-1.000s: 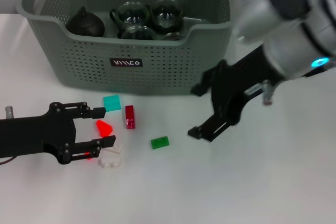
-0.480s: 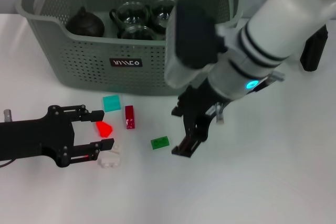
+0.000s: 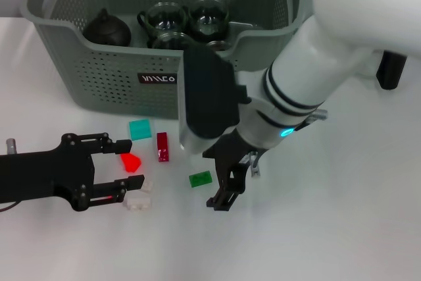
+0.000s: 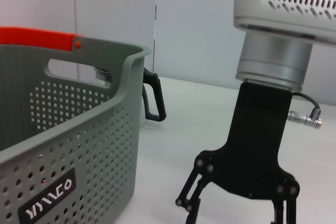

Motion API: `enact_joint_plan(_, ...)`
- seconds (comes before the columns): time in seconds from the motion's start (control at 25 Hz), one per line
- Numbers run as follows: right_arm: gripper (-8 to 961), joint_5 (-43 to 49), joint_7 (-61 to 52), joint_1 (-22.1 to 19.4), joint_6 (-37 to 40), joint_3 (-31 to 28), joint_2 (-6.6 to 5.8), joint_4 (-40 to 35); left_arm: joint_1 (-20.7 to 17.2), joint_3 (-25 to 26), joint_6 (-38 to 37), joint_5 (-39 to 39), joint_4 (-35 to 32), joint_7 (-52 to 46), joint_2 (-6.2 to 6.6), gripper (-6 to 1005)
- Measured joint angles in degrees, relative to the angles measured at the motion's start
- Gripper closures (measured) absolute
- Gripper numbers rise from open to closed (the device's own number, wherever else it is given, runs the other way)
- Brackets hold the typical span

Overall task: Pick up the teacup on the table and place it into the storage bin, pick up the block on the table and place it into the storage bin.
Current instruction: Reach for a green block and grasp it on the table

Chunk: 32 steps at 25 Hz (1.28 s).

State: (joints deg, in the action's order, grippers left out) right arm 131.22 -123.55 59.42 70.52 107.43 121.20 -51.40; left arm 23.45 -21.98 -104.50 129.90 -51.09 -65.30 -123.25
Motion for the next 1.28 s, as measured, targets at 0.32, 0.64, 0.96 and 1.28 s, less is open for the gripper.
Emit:
enact_joint_plan(0.32, 29, -0.2, -0.2, 0.4, -7.0, 4.1, 0.33, 3.1, -0.1, 0.1, 0.0, -0.4, 0.0, -0.1, -0.06, 350)
enact_joint_plan(0.64, 34, -2.6, 1.2, 0.7, -11.7, 4.9, 0.43, 6.4, -0.2, 0.1, 0.0, -0.5, 0.0, -0.1, -0.06, 350)
enact_joint_plan(0.96, 38, -4.2, 1.8, 0.7, -11.6, 5.0, 0.34, 6.9, -0.2, 0.1, 0.0, -0.5, 0.0, -0.2, -0.06, 350)
enact_joint_plan(1.28, 43, -7.2, 3.6, 0.0, -14.4, 5.3, 0.36, 9.3, -0.2, 0.3, 0.0, -0.5, 0.0, -0.1, -0.14, 350)
